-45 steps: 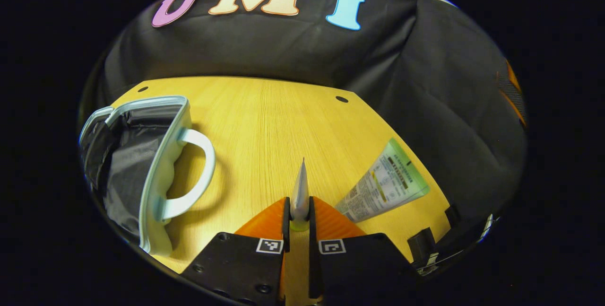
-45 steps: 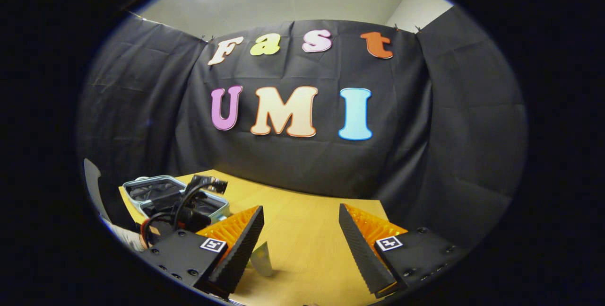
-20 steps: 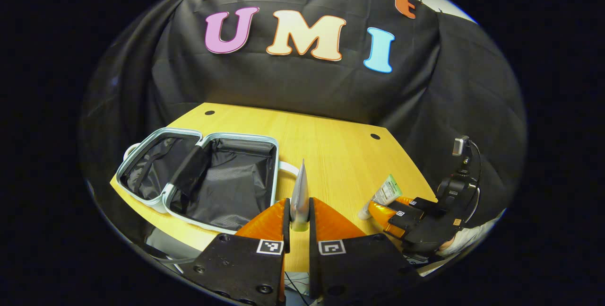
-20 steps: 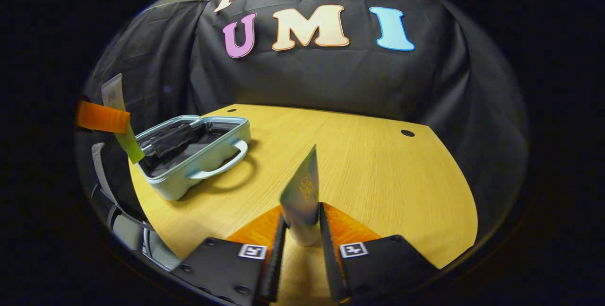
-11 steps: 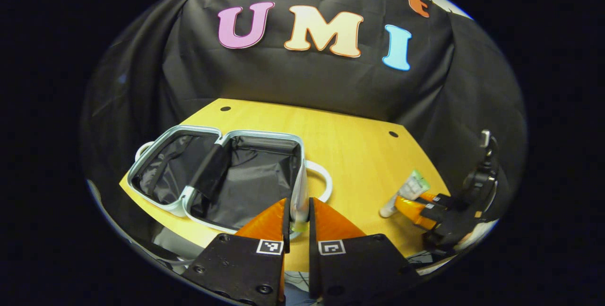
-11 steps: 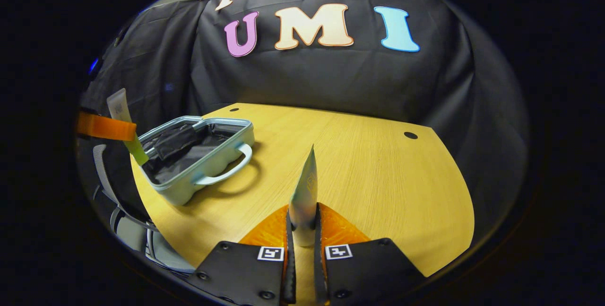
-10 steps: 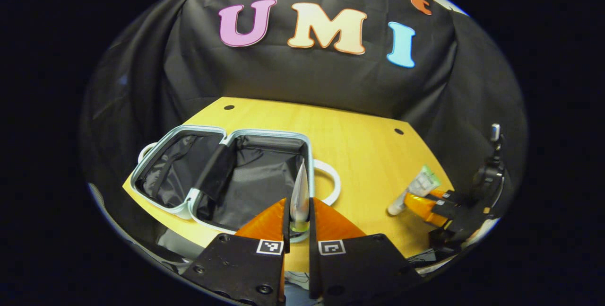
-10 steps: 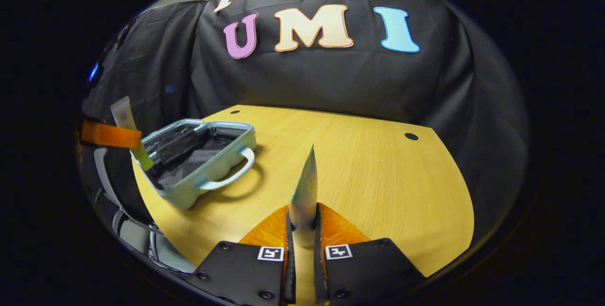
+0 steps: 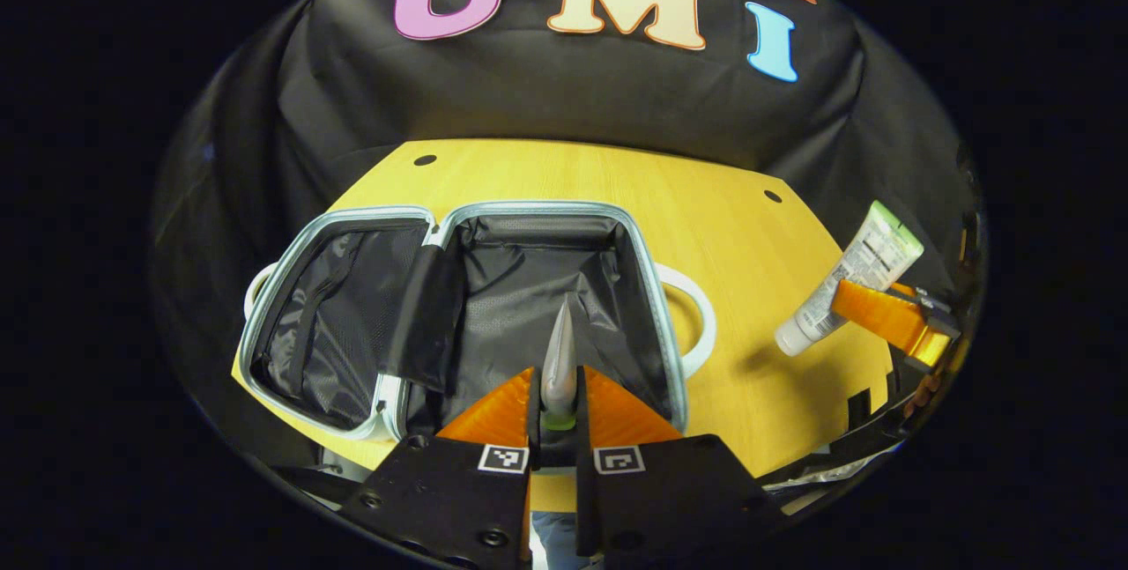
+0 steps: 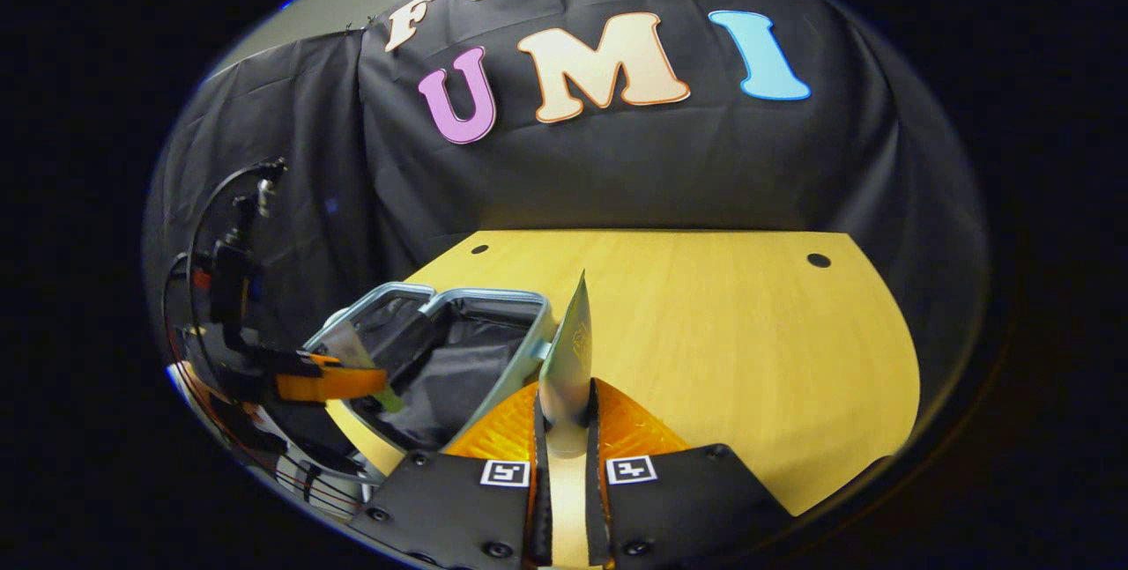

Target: First open the suitcase, pack the skin care products into it, and then close the suitcase.

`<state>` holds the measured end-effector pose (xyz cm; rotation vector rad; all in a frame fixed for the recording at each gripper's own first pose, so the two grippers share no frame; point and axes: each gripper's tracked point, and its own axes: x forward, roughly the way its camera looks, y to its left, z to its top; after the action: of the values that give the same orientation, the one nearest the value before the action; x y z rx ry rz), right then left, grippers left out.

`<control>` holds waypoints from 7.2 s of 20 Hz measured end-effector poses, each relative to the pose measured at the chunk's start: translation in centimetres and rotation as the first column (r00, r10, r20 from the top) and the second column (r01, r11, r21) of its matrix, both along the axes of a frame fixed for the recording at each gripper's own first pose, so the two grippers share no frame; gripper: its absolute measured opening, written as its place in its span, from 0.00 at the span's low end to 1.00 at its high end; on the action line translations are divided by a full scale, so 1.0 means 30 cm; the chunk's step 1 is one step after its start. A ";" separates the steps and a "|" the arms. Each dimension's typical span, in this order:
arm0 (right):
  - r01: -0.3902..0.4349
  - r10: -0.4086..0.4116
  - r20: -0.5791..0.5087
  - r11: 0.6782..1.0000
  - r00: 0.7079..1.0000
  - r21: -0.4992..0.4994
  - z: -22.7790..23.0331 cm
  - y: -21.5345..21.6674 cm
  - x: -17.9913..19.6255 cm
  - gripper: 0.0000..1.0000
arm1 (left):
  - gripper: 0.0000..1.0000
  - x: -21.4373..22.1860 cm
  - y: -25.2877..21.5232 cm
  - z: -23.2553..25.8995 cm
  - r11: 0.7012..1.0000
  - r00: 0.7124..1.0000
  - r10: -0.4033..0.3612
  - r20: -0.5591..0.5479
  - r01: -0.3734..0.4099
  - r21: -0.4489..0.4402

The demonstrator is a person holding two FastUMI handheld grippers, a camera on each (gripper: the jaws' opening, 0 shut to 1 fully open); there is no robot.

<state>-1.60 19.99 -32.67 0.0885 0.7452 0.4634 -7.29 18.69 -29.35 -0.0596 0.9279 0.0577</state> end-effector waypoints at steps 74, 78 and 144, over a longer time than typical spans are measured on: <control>0.251 -0.228 0.159 0.958 0.961 -0.140 0.073 0.117 0.038 0.98 | 0.00 0.070 1.350 0.028 0.942 0.943 0.332 0.002 -0.332 0.050; 0.220 -0.197 0.182 0.968 0.963 -0.120 0.106 0.095 0.048 0.98 | 0.00 0.101 1.267 0.230 0.953 0.951 0.292 0.098 -0.298 0.057; 0.293 -0.311 0.607 0.947 0.732 0.132 0.893 -0.653 0.223 0.97 | 0.94 0.382 -0.504 0.861 0.999 0.705 -0.035 0.709 0.020 0.029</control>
<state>5.08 0.39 -5.89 0.0742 0.0573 0.1620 4.17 3.55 -3.51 -0.0442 0.1404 0.0115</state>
